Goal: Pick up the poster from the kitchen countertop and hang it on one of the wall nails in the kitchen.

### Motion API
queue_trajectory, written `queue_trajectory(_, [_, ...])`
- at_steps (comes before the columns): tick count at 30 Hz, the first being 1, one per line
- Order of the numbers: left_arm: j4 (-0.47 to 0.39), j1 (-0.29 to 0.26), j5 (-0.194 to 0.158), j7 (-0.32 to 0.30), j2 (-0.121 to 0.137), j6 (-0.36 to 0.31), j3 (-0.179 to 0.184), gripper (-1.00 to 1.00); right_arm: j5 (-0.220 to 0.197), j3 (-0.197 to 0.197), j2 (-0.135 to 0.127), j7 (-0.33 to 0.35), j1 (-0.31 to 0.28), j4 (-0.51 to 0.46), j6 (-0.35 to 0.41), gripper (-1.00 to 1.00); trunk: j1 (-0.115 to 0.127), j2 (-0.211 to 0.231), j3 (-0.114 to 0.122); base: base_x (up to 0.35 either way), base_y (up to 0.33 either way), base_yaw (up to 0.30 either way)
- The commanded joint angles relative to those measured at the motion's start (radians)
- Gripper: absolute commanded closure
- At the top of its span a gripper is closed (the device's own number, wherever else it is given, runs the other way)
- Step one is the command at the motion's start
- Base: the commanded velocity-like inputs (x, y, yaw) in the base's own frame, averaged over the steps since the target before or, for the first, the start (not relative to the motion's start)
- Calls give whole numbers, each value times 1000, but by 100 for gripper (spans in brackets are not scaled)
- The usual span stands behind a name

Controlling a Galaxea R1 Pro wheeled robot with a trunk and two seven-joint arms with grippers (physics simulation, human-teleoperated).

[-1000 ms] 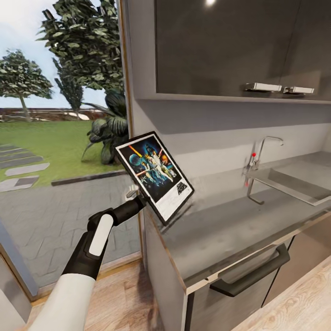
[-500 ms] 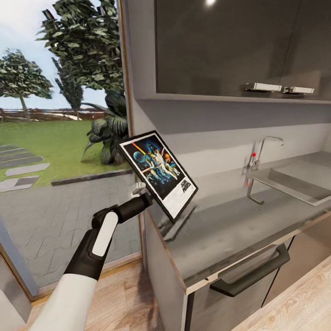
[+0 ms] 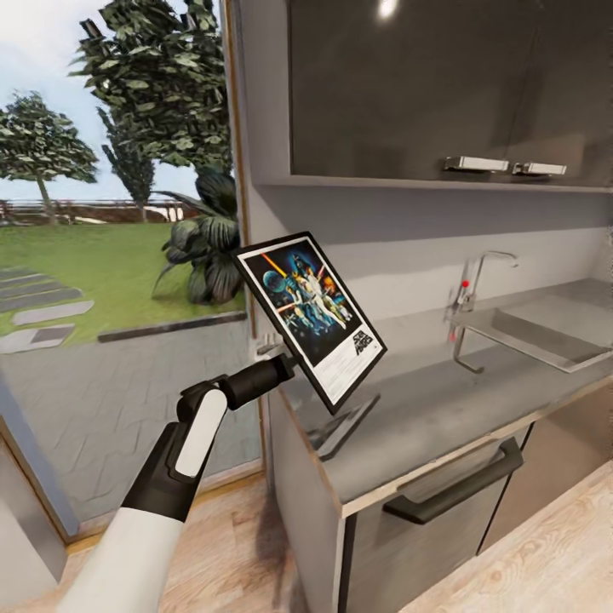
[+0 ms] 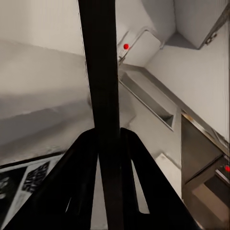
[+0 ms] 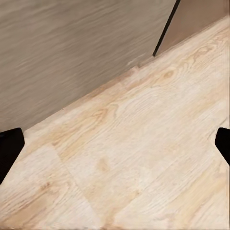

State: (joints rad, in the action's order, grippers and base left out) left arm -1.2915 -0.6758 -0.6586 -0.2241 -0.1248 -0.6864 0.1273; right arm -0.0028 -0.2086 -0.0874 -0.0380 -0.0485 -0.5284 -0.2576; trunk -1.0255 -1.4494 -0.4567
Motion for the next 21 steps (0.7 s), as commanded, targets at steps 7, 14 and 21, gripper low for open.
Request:
queue_trajectory(7, [-5, -1, 1, -3, 0, -7, 4, 100, 0, 0, 0, -2, -1, 1, -3, -100, 0, -1, -1, -109, 0, 0])
queue_trajectory(14, [-21, -1, 1, -4, 2, -9, 8, 100, 0, 0, 0, -2, -1, 1, -3, -100, 0, -1, -1, -274, 0, 0])
queue_trajectory(21, [-44, -1, 0, -4, 6, -11, 55, 100, 0, 0, 0, -2, -1, 1, -3, -100, 0, -1, -1, -328, 0, 0])
